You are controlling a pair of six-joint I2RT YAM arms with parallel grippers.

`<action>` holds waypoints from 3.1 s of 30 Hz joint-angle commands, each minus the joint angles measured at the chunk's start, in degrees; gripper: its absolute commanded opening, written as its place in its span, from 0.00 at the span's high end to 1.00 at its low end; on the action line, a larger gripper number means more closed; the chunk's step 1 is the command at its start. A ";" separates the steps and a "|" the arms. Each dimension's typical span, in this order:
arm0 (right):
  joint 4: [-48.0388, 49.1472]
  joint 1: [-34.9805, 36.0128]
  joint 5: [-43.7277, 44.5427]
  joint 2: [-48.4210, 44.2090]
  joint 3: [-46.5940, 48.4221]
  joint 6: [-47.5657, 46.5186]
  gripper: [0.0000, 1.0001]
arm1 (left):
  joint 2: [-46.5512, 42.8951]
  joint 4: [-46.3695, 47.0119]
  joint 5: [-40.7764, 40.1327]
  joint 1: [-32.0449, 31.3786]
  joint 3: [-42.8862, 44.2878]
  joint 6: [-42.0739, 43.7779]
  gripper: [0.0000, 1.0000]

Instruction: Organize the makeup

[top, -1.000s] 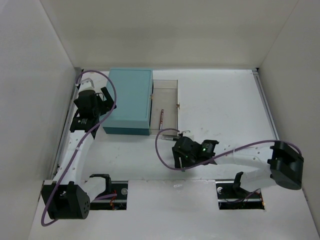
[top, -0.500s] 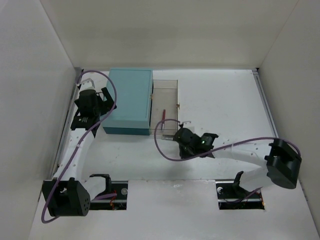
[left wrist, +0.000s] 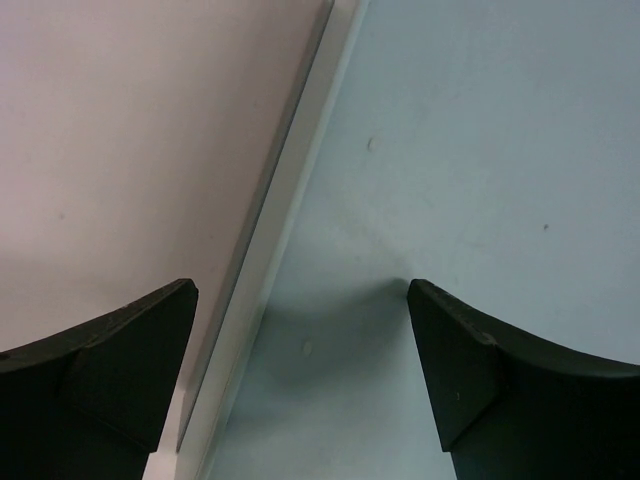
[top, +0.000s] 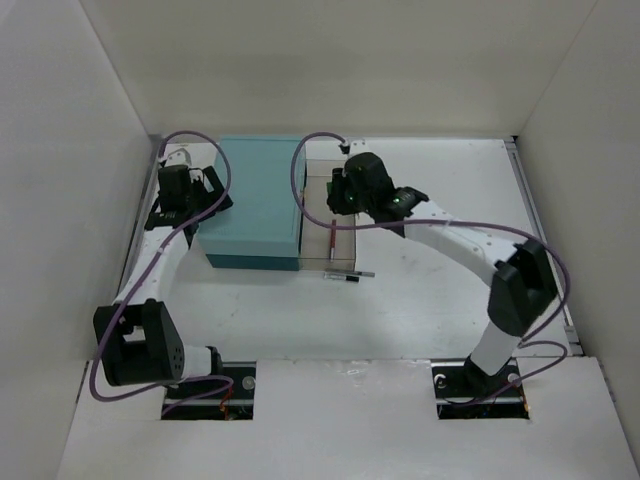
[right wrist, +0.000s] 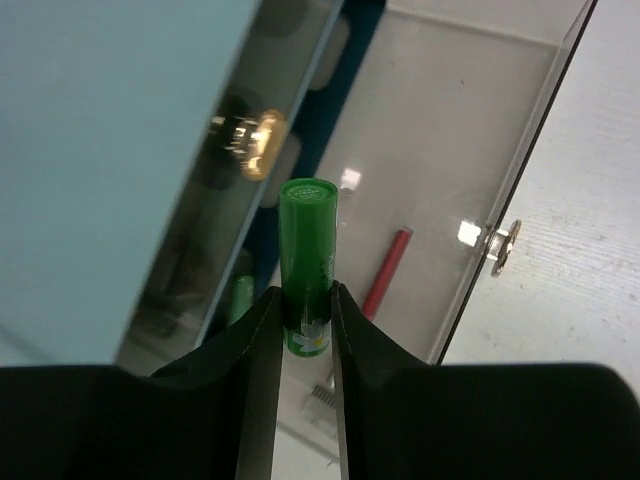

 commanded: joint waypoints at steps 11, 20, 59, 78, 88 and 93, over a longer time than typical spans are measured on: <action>0.24 -7.04 -12.18 11.52 9.57 -6.37 0.34 | 12.71 1.86 4.29 0.40 5.95 0.76 0.52; 3.75 -6.69 -13.85 -5.79 -12.20 -13.22 0.22 | 19.48 1.85 3.85 -0.39 10.00 0.05 0.59; 5.77 12.11 2.22 4.91 -25.15 -25.36 0.59 | 19.92 1.15 2.97 -0.30 10.88 -0.48 0.57; 5.15 11.77 -1.54 -4.48 -23.04 -25.89 0.92 | 18.52 1.41 3.93 0.05 10.09 -0.30 0.57; 7.97 7.12 -2.34 -11.45 -15.86 -23.09 0.94 | 19.13 2.12 5.17 0.84 9.12 -0.30 0.57; 7.00 4.47 -1.55 1.19 -4.17 -19.22 0.90 | 19.14 2.12 5.52 0.93 9.12 -0.21 0.57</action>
